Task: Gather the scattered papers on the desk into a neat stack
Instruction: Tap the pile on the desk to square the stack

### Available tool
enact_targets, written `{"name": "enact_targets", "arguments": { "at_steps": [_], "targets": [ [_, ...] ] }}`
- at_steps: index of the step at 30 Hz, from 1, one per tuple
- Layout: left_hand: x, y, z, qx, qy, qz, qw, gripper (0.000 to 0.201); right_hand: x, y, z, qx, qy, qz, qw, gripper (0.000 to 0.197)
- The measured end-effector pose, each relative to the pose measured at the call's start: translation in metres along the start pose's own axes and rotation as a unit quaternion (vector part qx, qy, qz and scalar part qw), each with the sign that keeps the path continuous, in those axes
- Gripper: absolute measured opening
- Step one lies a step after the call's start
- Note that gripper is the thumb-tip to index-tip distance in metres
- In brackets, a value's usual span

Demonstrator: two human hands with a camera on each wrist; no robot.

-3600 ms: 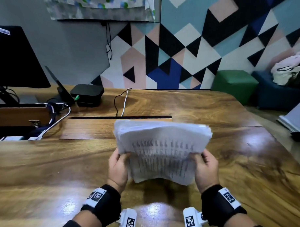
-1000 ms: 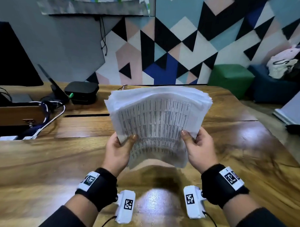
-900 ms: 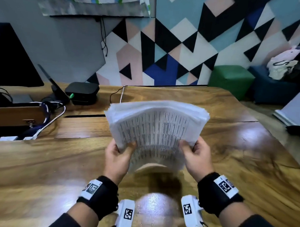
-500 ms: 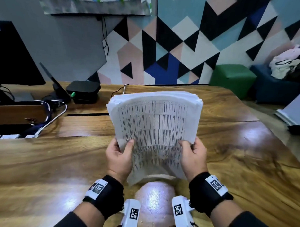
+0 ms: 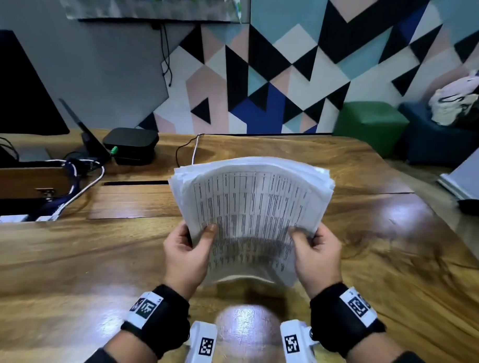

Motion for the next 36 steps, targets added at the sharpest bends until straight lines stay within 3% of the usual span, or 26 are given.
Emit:
{"name": "enact_targets", "arguments": {
  "at_steps": [3, 7, 10, 14, 19, 22, 25, 27, 29, 32, 34, 36],
  "targets": [
    [0.004, -0.001, -0.001, -0.002, 0.017, -0.027, 0.999, 0.020, 0.002, -0.004, 0.002, 0.005, -0.001, 0.018, 1.000, 0.031],
    [-0.031, 0.008, -0.015, 0.015, -0.071, -0.039, 0.997, 0.026, 0.036, 0.004, -0.006, 0.008, 0.062, -0.008, 0.998, 0.034],
    [-0.025, 0.013, -0.011, 0.016, -0.053, -0.034, 0.998, 0.020, 0.035, 0.004, -0.002, 0.009, 0.069, -0.007, 0.998, 0.034],
    [-0.010, 0.003, -0.006, -0.012, -0.013, -0.004, 1.000, 0.026, 0.031, -0.003, 0.003, 0.005, 0.046, -0.002, 0.999, 0.033],
    [-0.050, -0.004, -0.018, -0.058, -0.127, 0.050, 0.989, 0.010, 0.082, -0.005, -0.014, -0.061, 0.121, -0.084, 0.987, 0.021],
    [-0.052, -0.012, -0.008, -0.033, -0.157, 0.042, 0.986, 0.003, 0.100, -0.011, -0.008, -0.113, 0.182, -0.097, 0.972, 0.019],
    [-0.062, -0.025, 0.002, 0.050, -0.193, -0.050, 0.979, 0.016, 0.112, -0.018, -0.012, -0.132, 0.278, -0.032, 0.951, 0.014],
    [-0.077, -0.026, -0.002, 0.094, -0.244, -0.123, 0.957, 0.031, 0.123, -0.016, -0.028, -0.105, 0.355, 0.077, 0.926, 0.019],
    [-0.088, -0.017, -0.013, 0.103, -0.288, -0.173, 0.936, 0.037, 0.133, -0.005, -0.047, -0.069, 0.412, 0.176, 0.891, 0.025],
    [-0.108, -0.013, -0.042, 0.126, -0.342, -0.177, 0.914, 0.038, 0.144, 0.016, -0.070, -0.070, 0.458, 0.213, 0.860, 0.030],
    [-0.118, -0.016, -0.057, 0.140, -0.377, -0.160, 0.902, 0.040, 0.147, 0.013, -0.074, -0.069, 0.468, 0.180, 0.863, 0.029],
    [-0.120, -0.025, -0.060, 0.133, -0.399, -0.170, 0.891, 0.039, 0.144, -0.004, -0.064, -0.064, 0.444, 0.128, 0.884, 0.027]
  ]
}}
Point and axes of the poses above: each hand's wrist, its own z-axis towards the middle knuckle, its own y-axis out of the palm, x = y × z, the point moved 9 cm from there along z, towards the middle knuckle, and after that the axes turned 2 degrees about -z, right-handed, at the moved point
